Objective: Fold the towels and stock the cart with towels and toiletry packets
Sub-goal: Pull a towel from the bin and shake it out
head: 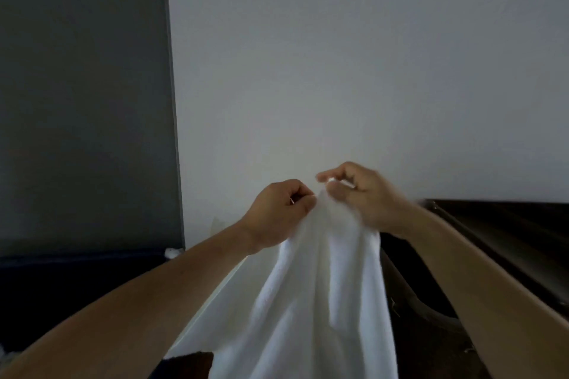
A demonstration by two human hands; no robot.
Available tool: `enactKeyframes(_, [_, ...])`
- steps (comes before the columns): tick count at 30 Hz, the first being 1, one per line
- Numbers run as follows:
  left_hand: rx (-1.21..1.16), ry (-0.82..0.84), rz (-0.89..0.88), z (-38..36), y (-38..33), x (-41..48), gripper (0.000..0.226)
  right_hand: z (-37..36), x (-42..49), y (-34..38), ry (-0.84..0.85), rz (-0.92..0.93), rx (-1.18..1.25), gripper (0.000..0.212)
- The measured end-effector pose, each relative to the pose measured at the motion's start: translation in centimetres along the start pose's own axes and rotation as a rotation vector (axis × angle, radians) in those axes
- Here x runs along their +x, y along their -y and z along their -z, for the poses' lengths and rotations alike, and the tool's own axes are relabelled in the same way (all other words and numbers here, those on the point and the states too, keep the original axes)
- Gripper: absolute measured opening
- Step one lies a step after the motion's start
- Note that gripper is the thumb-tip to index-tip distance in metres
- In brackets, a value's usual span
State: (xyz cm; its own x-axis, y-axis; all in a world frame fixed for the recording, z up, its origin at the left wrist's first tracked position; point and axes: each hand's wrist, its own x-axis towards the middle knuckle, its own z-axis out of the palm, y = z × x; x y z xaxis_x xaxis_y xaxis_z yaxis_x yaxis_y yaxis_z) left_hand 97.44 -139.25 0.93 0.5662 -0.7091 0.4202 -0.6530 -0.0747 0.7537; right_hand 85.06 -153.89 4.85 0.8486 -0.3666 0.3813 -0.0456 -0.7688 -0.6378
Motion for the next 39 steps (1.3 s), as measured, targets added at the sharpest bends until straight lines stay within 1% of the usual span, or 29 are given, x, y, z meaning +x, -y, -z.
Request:
enactKeyframes(1, [0.016,0.004,-0.008,-0.3,-0.5,0.2,0.014,-1.3,-0.3,-0.2,0.023,-0.013,0.014,0.007])
enactKeyframes(3, [0.054,0.018,-0.023,-0.6,-0.7,0.3,0.014,-2.6,-0.9,-0.8,-0.022,-0.042,0.068,0.013])
enactKeyframes(4, [0.071,0.028,-0.029,-0.7,-0.6,0.1,0.015,-3.0,-1.1,-1.2,-0.045,-0.045,0.059,0.015])
enactKeyframes(8, [0.087,0.098,-0.014,-0.9,0.5,-0.8,0.017,-3.5,-1.7,-2.1,-0.019,0.068,-0.202,0.018])
enactKeyframes(12, [0.139,0.079,-0.061,-0.6,1.7,-1.9,0.014,-3.2,-0.8,-1.1,-0.119,0.163,-0.226,0.016])
enactKeyframes(14, [0.169,0.08,-0.064,-0.4,2.4,-2.4,0.013,-2.9,-0.1,-0.4,-0.155,0.173,-0.236,0.015])
enactKeyframes(16, [0.245,0.111,-0.055,-0.2,3.3,-2.9,0.019,-2.3,0.5,-0.1,-0.176,0.156,-0.249,0.015])
enactKeyframes(18, [0.346,0.143,-0.023,0.0,4.7,-3.5,0.024,-1.4,1.1,0.0,-0.214,0.135,-0.269,0.015])
enactKeyframes(20, [0.405,0.193,0.042,0.2,6.5,-4.3,0.024,-0.4,1.8,-0.2,-0.269,0.124,-0.275,0.015])
enactKeyframes(24, [0.396,0.325,0.152,0.5,10.2,-6.0,0.019,1.6,3.0,-0.4,-0.368,0.11,-0.287,0.014])
enactKeyframes(26, [0.403,0.33,0.155,0.5,11.7,-6.5,0.028,2.2,3.4,-0.4,-0.386,0.11,-0.295,0.014])
enactKeyframes(28, [0.393,0.302,0.153,0.2,12.7,-6.9,0.05,2.4,3.6,-0.3,-0.388,0.114,-0.289,0.014])
enactKeyframes(30, [0.358,0.255,0.107,-0.5,13.5,-7.4,0.076,2.4,3.8,-0.3,-0.387,0.117,-0.275,0.014])
enactKeyframes(31, [0.363,0.231,0.056,-0.9,13.9,-7.7,0.086,2.4,3.9,-0.2,-0.388,0.117,-0.275,0.014])
enactKeyframes(32, [0.401,0.202,-0.013,-1.4,14.3,-8.0,0.092,2.5,4.0,-0.2,-0.39,0.115,-0.279,0.014])
enactKeyframes(33, [0.461,0.17,-0.095,-1.7,14.7,-8.3,0.093,2.6,4.1,-0.2,-0.395,0.113,-0.283,0.014])
enactKeyframes(34, [0.516,0.131,-0.185,-2.1,15.0,-8.7,0.089,2.8,4.2,-0.2,-0.404,0.108,-0.285,0.014])
enactKeyframes(37, [0.62,0.028,-0.434,-2.5,16.0,-9.7,0.068,3.9,4.4,-0.3,-0.437,0.094,-0.282,0.015])
enactKeyframes(38, [0.64,0.003,-0.472,-2.5,16.3,-9.9,0.062,4.2,4.4,-0.4,-0.449,0.092,-0.28,0.015])
enactKeyframes(39, [0.647,-0.023,-0.473,-2.4,16.5,-10.1,0.056,4.4,4.3,-0.4,-0.456,0.089,-0.279,0.015])
